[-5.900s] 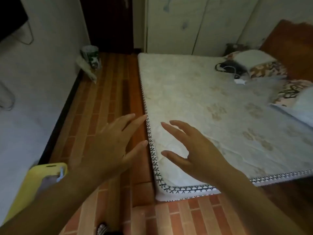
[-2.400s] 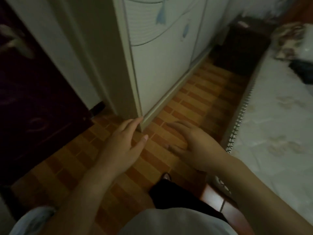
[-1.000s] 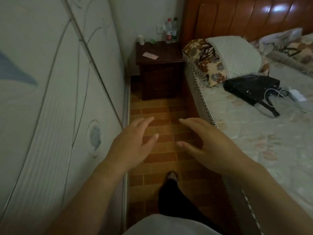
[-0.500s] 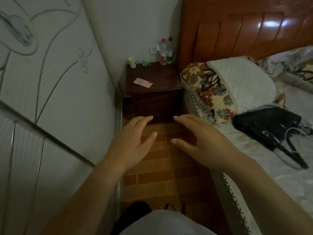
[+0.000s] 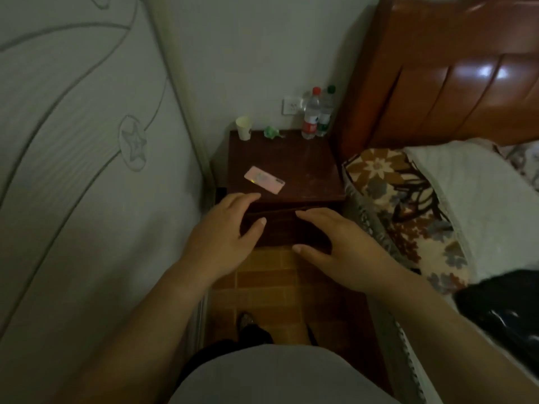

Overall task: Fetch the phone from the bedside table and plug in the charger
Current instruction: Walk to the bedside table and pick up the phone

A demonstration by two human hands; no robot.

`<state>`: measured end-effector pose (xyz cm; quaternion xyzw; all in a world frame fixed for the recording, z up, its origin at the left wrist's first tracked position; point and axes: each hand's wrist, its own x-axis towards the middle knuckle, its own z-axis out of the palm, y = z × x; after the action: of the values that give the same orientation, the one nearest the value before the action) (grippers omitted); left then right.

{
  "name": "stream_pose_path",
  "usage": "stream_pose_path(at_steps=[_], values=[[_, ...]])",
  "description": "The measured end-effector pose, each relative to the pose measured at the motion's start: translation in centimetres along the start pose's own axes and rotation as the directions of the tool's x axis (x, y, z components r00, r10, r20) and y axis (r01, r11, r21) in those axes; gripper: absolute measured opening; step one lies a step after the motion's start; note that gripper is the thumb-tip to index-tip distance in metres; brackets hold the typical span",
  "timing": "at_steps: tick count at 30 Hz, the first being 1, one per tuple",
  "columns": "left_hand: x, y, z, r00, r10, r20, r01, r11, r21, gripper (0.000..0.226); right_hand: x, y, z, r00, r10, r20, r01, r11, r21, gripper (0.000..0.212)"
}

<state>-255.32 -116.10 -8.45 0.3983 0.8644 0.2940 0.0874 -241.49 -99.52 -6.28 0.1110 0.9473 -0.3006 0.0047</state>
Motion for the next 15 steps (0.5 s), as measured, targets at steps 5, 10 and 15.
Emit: stream_pose_path(at_steps=[5,10,15], values=[[8.7,-3.2,-1.6,0.998,0.021,0.051,-0.023,0.999,0.042,0.050,9.0,1.2,-1.7,0.997,-0.020,-0.074,0.020,1.000,-0.004,0.060],[14.3,-6.5,-1.4,0.998,-0.009,0.068,0.004,0.998,0.061,0.048,16.4,3.6,-1.5,0.993,-0.041,-0.110,0.041,0.999,0.004,0.062],[18.8,-10.4,0.1,0.994,-0.113,-0.012,0.113,0.993,0.036,0.046,24.7,7.4,-0.5,0.994,-0.061,-0.092,0.064,0.998,0.022,0.062]])
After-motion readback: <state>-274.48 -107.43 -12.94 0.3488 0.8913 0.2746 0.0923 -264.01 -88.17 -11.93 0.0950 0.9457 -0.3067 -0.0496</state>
